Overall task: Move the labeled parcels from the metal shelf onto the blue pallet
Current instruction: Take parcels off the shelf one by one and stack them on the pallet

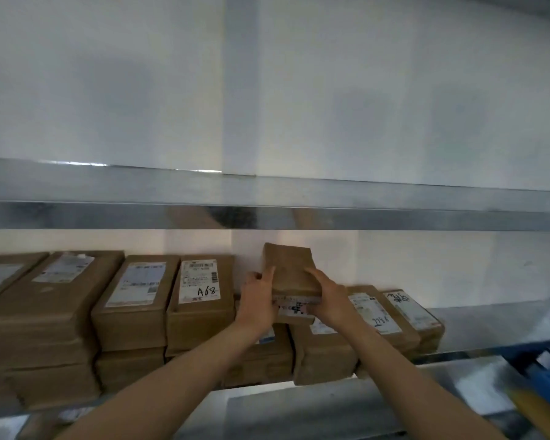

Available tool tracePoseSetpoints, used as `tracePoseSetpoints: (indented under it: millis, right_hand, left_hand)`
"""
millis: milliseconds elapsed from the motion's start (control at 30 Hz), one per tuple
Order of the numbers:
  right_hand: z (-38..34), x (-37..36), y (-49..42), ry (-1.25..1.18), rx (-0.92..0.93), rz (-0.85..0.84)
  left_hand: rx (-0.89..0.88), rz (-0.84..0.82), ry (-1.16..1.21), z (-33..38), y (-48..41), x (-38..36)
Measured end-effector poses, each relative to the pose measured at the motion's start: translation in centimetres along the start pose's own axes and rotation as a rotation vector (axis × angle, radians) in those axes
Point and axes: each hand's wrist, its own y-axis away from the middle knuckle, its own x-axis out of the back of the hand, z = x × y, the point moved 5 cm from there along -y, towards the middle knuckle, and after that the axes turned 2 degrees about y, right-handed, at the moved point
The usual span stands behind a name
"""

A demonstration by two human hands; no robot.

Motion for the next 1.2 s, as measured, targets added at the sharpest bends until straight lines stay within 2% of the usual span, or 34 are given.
tracePoseSetpoints:
  millis: [200,300,600,900,1200]
  right_hand:
    - [1.6,2.6,4.2,0.069,-0.101,0.104]
    - [2.7,3.3,7.4,0.148,-0.206,0.188]
    - [8.0,7.1,19.0,0.127,-0.536,0.331]
    - [15.0,14.9,29.3,0.103,-0.639,0.501]
    - [25.8,25.2,41.3,0.159,-0.783,0.616]
  left_hand:
    - [-0.061,-0.116,0.066,3.0,1.0,-2.5]
    - [-0.153,-0.205,0.124,4.8,2.1,-3.9]
    - [-0.384,-0.433,0.209,12.4,7.4,-10.4]
    - [-0.583,-0.520,0.179,24.1,12.5,-18.1]
    - [-0.740,-0.600,0.179,39.4,18.8,-30.1]
